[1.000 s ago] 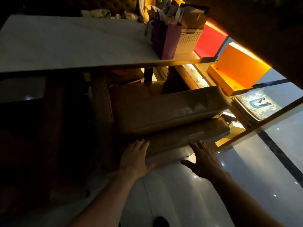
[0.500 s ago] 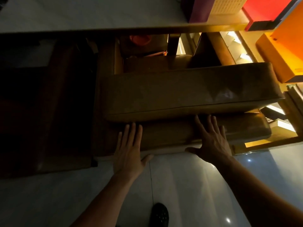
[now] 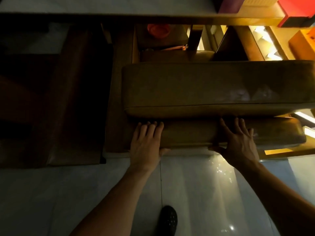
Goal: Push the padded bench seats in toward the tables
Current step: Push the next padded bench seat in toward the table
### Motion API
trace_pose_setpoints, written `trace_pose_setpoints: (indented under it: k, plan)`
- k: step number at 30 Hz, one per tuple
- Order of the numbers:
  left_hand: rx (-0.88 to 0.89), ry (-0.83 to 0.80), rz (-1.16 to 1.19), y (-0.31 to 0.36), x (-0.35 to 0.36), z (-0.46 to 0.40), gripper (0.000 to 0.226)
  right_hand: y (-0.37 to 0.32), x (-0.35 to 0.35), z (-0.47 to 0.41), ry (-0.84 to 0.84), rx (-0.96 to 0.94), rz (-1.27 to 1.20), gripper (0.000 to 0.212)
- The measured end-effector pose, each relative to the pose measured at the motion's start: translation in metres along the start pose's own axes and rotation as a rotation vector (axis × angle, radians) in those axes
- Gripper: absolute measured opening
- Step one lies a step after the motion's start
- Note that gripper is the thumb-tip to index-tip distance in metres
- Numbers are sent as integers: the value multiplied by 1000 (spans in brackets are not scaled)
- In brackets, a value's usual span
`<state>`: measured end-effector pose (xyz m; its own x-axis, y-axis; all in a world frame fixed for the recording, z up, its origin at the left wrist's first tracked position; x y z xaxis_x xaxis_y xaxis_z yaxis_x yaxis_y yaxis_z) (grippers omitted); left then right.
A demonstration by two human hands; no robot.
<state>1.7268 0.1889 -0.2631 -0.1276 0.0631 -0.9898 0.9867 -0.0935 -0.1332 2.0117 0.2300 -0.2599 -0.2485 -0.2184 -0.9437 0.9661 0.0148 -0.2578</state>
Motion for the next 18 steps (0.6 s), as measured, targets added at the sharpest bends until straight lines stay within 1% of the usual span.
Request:
trace_pose_setpoints:
  k: [7, 12, 18]
  plan:
    - [12, -2, -11, -42, 5, 20, 89, -40, 20, 26, 26, -7, -62, 110]
    - [-27, -14, 7, -76, 8, 39, 87, -72, 39, 44, 34, -10, -135, 107]
    - [-69, -22, 34, -80, 9, 79, 86, -76, 52, 72, 56, -85, -172, 103]
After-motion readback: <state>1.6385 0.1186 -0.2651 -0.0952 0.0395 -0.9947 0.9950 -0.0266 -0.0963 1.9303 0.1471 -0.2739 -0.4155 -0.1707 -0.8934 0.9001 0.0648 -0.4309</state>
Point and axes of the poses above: each hand's wrist, its own z-axis away from the middle knuckle, its own x-axis out of the palm, y = z × x, the point moved 4 cm from there along -z, towards the middle knuckle, and after that the axes turned 14 degrees about -z, right-handed, at the moved point
